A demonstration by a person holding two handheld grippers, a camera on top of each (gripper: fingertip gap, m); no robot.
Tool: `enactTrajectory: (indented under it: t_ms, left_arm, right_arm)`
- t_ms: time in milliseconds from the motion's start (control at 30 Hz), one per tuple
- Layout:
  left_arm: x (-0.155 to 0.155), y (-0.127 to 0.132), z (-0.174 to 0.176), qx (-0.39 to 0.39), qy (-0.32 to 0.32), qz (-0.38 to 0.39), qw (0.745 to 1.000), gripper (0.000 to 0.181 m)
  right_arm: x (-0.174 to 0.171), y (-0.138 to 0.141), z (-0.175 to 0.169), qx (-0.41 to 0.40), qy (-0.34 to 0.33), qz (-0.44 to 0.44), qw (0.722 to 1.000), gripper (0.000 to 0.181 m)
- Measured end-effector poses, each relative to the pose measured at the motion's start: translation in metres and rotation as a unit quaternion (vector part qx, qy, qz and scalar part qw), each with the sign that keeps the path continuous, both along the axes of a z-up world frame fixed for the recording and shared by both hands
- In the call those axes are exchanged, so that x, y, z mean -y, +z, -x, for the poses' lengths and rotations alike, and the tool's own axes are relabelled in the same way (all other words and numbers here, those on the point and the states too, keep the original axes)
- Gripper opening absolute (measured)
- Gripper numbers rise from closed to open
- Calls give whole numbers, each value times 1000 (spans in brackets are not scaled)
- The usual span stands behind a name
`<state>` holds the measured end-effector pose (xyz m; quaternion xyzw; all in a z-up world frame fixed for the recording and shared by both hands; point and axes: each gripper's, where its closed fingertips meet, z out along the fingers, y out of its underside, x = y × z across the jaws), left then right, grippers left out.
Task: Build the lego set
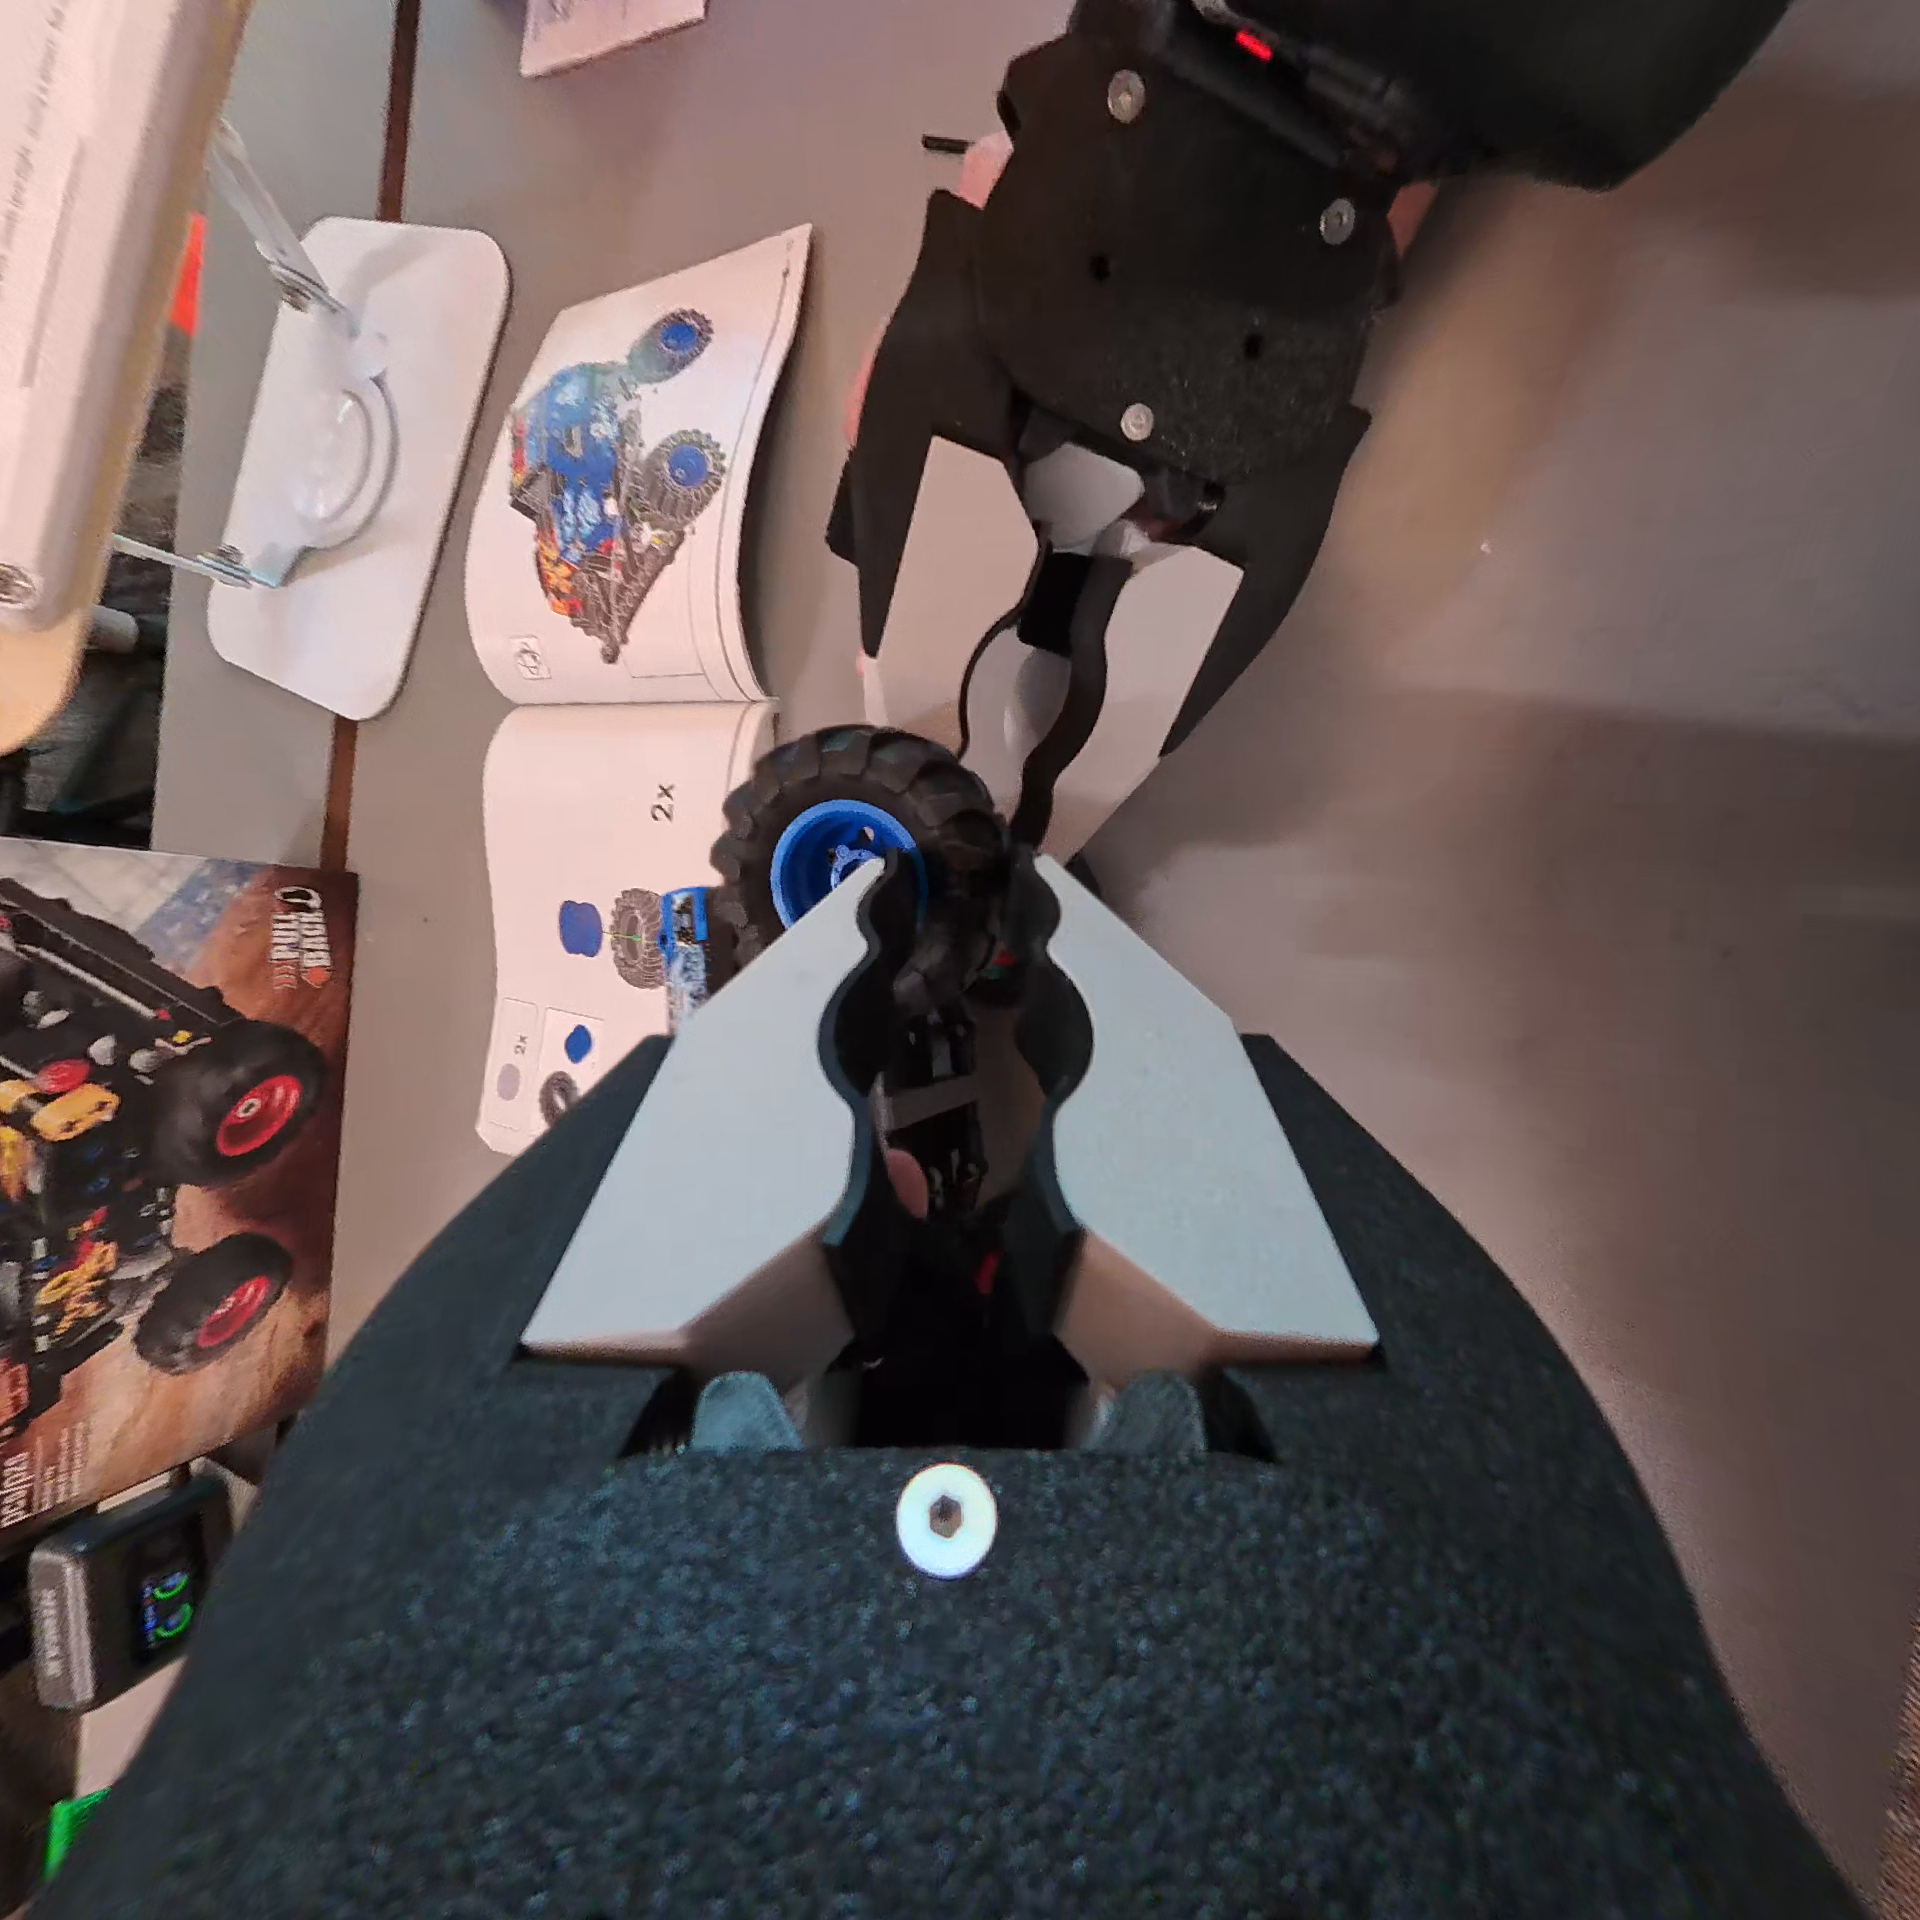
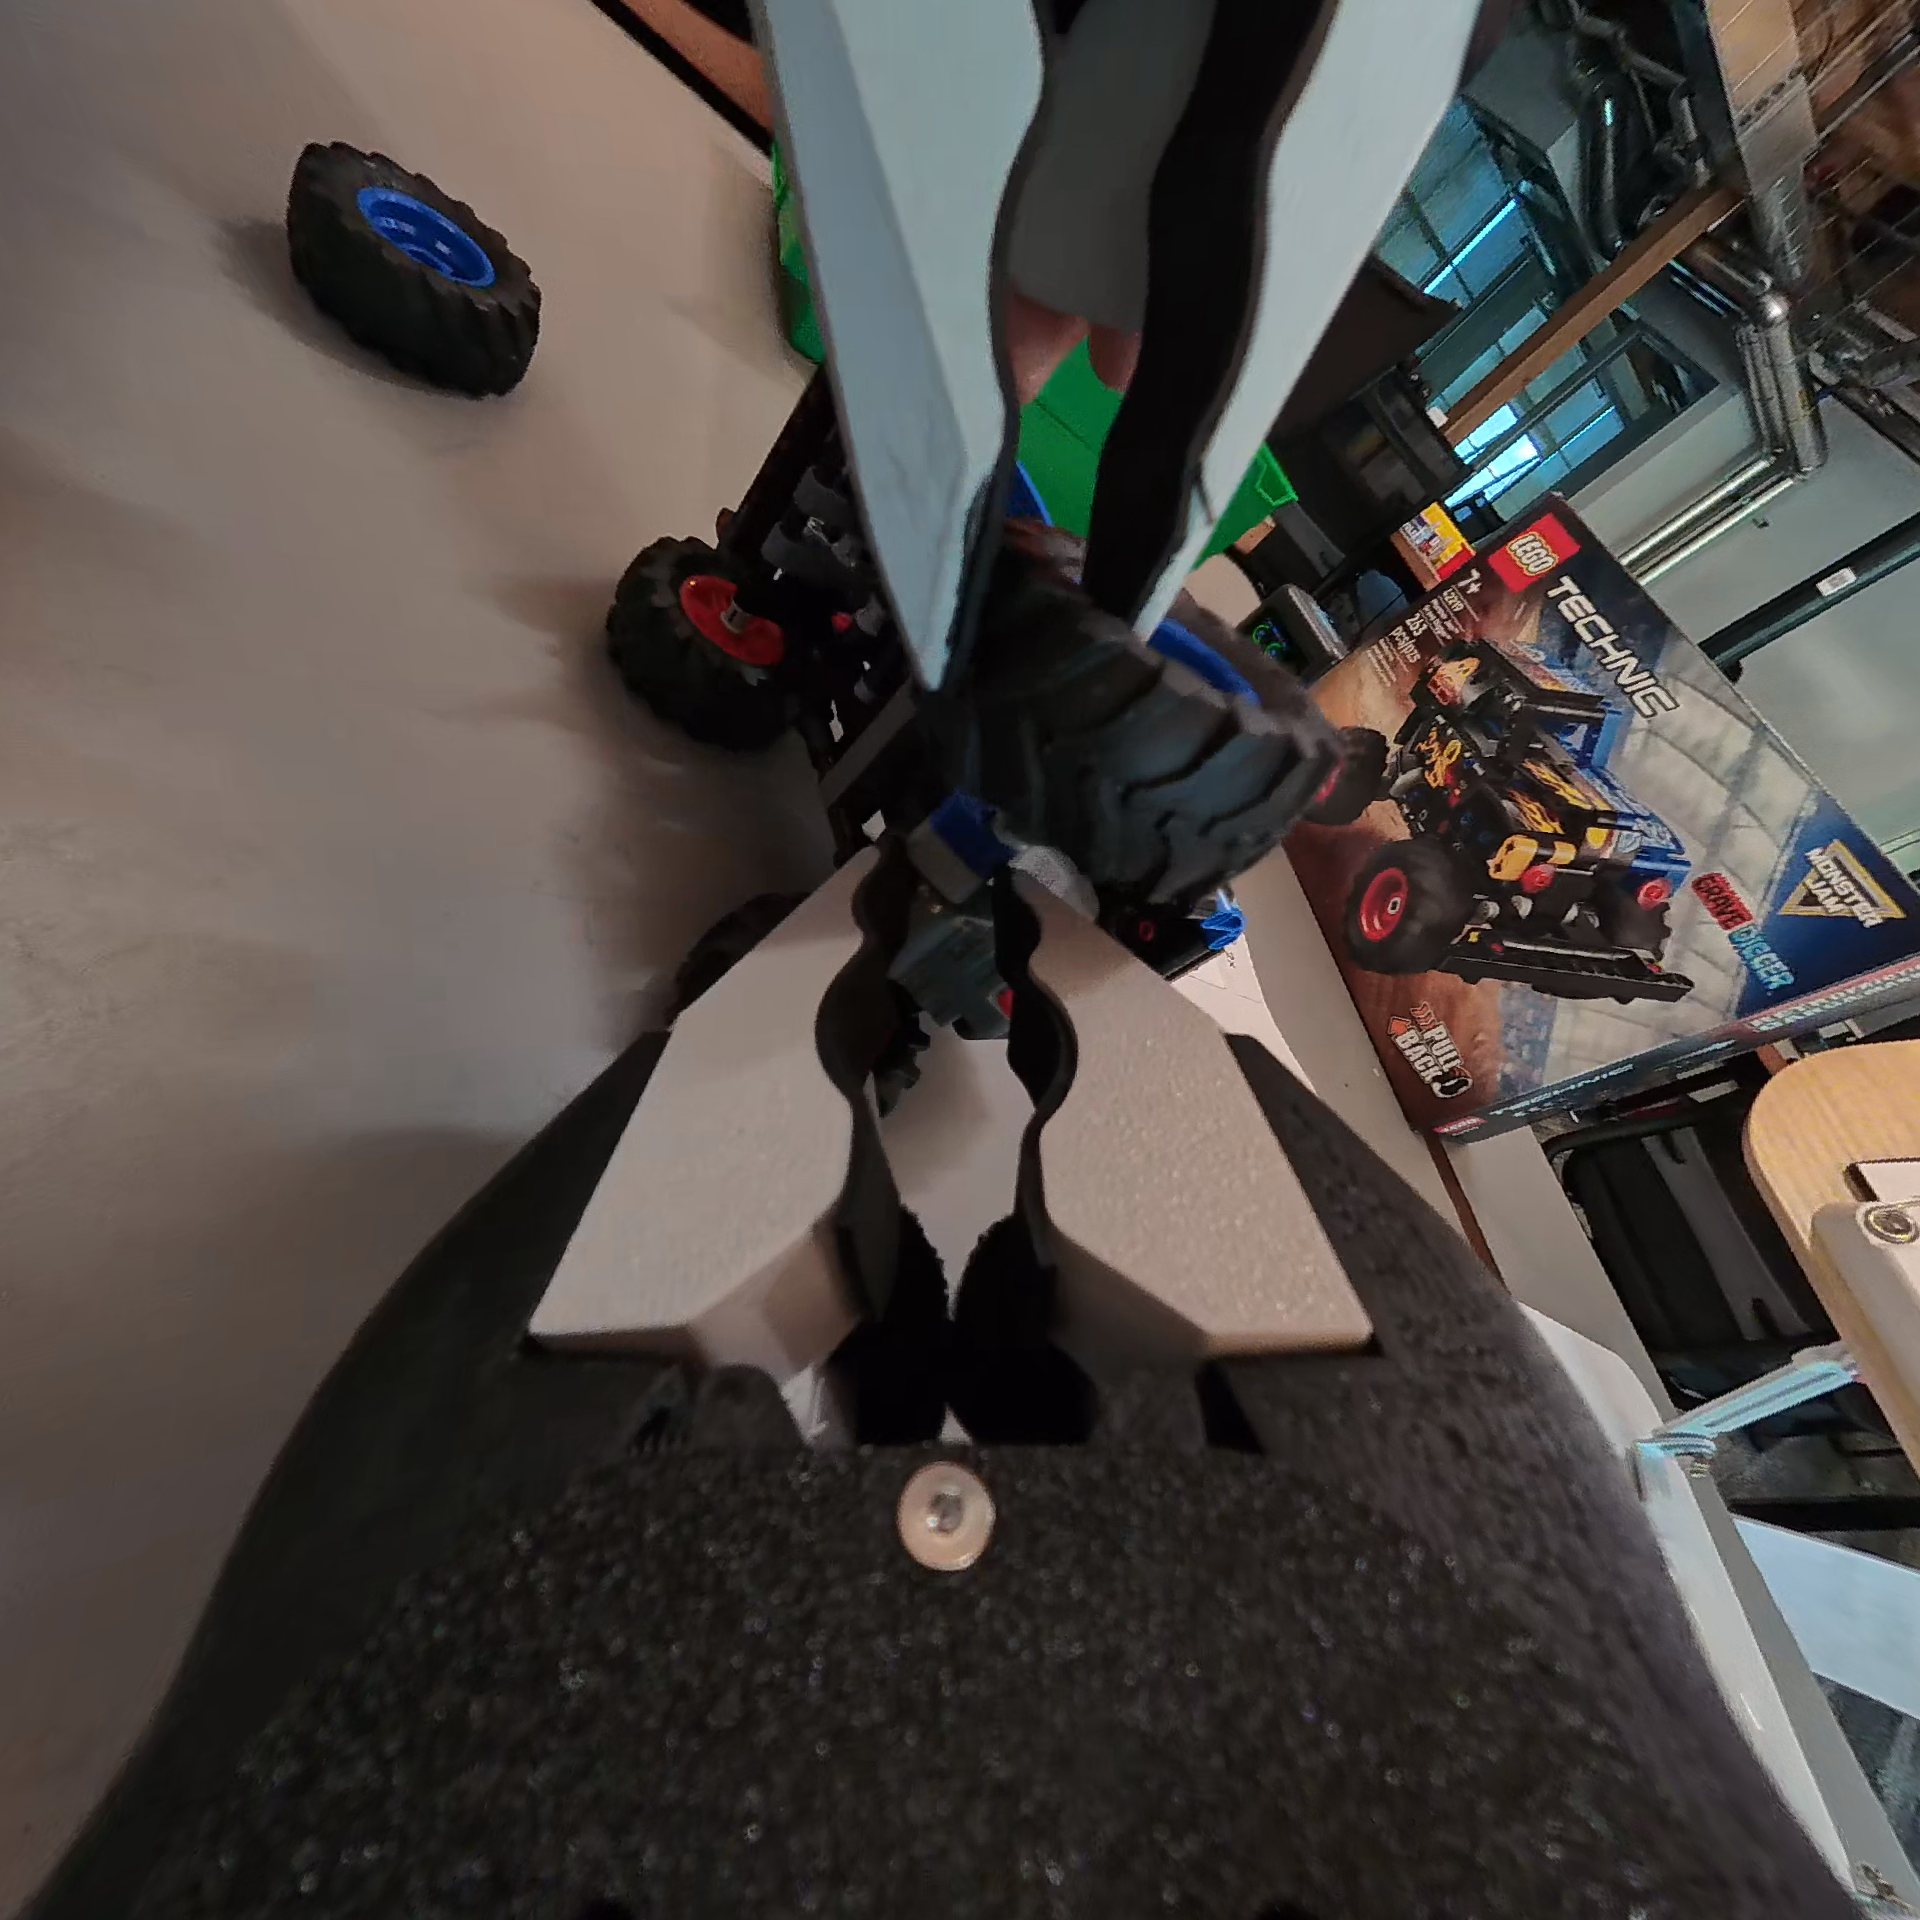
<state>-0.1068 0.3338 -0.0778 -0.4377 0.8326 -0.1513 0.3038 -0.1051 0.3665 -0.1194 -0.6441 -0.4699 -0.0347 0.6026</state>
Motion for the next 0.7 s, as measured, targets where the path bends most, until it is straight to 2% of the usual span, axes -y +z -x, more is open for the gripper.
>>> enactTrajectory:
  t_ms: [367, 533, 700]
  left_arm:
    - [0, -2, 1, -31, 1, 28, 999, 16]
    - [-1, 0, 2, -63, 4, 63, 996, 16]
    - [-3, 0, 5, -107, -9, 59, 992, 15]
  right_arm:
    - [0, 0, 0, 9, -1, -7, 1000, 16]
    - [-1, 0, 0, 9, -1, -7, 1000, 15]
    - [-1, 0, 0, -1, 1, -2, 1000, 15]
